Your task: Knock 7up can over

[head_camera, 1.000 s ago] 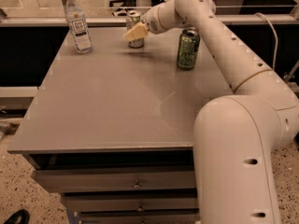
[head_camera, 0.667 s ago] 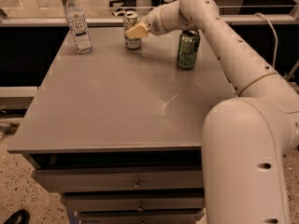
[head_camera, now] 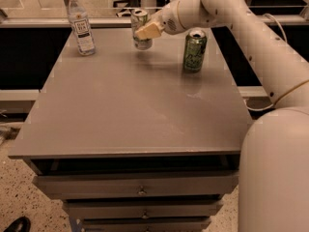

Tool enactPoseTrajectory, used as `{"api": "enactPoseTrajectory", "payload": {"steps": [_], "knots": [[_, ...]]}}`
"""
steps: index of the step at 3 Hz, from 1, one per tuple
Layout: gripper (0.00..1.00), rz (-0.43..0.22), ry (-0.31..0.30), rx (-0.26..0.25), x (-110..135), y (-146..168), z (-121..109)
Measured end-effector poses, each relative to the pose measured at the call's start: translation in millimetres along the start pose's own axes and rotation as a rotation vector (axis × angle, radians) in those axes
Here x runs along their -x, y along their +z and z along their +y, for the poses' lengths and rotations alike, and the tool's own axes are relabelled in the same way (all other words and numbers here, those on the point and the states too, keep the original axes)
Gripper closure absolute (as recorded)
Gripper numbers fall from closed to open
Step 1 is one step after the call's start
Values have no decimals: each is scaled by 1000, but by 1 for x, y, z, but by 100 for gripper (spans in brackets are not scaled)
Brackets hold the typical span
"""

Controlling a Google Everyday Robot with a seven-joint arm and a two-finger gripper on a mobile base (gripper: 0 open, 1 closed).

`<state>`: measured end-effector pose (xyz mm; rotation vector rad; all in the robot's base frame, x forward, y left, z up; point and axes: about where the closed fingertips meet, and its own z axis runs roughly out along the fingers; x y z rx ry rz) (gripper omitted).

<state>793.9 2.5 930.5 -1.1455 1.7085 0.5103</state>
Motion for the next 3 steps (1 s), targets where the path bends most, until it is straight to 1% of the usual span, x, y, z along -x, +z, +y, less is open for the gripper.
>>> {"api": "enactPoseTrajectory", "payload": {"steps": [1,2,3], "knots": [[100,131,-147,58,13,-57,30],[100,228,-282,136,30,-81,51],[100,387,-415,282,21,-76,90]]}}
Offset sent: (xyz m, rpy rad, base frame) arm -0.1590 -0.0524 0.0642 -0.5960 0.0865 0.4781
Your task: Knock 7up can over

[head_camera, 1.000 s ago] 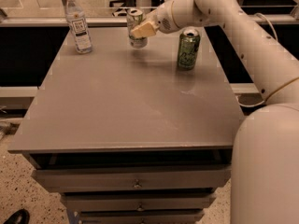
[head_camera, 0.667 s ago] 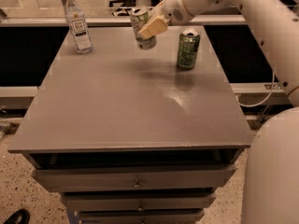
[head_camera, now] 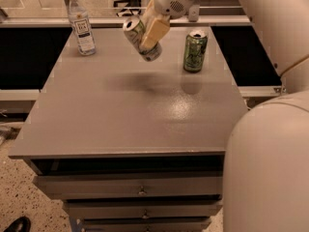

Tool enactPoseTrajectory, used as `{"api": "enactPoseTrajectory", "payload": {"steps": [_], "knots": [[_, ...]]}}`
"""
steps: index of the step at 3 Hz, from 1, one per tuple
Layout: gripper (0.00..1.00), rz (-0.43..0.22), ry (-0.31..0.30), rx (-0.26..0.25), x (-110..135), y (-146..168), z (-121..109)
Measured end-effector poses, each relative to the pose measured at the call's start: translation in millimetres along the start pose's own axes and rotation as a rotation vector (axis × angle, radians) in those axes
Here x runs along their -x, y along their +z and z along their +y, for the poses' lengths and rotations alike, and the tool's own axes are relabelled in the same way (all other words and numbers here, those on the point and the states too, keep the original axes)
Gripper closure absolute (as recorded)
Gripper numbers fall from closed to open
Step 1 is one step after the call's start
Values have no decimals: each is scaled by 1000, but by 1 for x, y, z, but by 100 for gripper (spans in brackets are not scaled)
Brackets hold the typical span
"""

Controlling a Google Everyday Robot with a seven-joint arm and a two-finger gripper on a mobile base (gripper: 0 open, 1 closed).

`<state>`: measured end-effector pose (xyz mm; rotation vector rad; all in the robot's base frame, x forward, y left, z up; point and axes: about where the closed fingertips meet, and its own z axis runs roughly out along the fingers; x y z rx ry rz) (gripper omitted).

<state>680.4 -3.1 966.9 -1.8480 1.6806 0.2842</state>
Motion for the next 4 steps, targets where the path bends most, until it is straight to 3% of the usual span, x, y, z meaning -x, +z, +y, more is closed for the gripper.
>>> {"api": "enactPoseTrajectory", "payload": {"steps": [1,2,3,4], "knots": [[100,210,-134,273,-13,45,58],[100,322,-189,359,-23,64,76],[74,385,-224,398,-24,81,84],[51,399,-235,410,-23,87,87]]}}
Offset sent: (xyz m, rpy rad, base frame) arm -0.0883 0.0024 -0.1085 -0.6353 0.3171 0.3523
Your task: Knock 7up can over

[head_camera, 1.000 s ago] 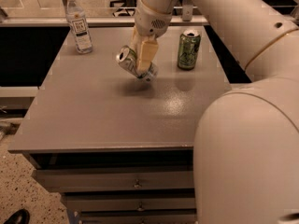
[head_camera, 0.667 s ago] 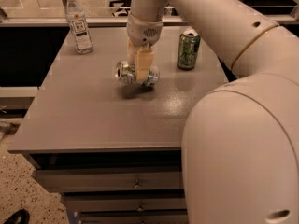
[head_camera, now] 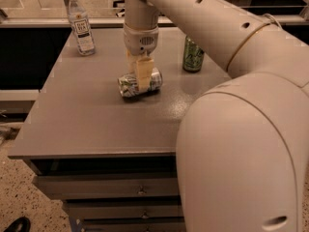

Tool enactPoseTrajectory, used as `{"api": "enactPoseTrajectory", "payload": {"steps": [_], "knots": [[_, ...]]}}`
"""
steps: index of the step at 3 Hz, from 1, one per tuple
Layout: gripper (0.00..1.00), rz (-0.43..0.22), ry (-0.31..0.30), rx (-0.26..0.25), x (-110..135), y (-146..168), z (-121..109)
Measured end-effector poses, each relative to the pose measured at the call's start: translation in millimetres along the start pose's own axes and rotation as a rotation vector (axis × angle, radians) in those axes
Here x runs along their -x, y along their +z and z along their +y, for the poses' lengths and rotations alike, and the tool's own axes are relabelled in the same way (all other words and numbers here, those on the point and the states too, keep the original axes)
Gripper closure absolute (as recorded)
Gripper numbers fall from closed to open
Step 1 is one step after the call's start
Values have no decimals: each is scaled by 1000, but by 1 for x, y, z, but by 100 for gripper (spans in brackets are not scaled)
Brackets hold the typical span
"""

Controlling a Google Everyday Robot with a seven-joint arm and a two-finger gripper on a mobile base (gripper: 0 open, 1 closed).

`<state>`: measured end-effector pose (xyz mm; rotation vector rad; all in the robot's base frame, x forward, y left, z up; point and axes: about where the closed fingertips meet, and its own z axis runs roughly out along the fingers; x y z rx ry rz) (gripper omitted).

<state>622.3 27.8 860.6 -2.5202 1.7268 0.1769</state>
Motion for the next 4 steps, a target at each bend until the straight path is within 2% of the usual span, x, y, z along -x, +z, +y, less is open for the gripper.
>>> {"api": "enactPoseTrajectory", "payload": {"steps": [1,2,4], "knots": [[20,-8,-4,9,3,3,2],[0,-8,-4,9,3,3,2],[0,-5,6,23,1,4,9]]}}
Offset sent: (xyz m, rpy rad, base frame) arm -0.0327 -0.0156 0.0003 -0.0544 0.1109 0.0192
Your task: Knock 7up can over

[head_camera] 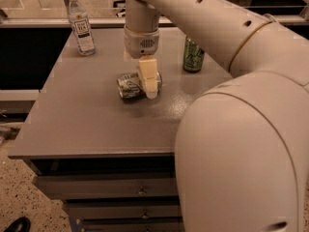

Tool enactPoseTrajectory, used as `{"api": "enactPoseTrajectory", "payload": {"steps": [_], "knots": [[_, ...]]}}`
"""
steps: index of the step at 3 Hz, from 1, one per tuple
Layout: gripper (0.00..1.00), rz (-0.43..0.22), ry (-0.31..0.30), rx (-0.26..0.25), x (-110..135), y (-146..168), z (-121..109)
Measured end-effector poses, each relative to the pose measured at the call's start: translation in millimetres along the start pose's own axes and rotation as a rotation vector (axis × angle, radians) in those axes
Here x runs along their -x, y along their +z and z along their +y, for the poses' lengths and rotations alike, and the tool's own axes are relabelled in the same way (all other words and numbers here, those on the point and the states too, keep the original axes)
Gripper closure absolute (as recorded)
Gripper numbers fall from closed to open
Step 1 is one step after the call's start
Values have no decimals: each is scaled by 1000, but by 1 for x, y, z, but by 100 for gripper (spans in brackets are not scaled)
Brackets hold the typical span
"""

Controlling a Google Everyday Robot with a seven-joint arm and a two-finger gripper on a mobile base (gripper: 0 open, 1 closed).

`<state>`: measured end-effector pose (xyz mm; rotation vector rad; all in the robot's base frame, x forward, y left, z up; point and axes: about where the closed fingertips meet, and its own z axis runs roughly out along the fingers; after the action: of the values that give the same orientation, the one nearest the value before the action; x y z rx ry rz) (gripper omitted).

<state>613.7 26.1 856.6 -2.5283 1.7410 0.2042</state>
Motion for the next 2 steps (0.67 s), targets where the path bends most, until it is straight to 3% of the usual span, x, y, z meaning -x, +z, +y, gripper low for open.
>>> {"api": "enactPoseTrajectory", "payload": {"steps": [2], "knots": [[0,-12,36,-15,-7,-2,5]]}}
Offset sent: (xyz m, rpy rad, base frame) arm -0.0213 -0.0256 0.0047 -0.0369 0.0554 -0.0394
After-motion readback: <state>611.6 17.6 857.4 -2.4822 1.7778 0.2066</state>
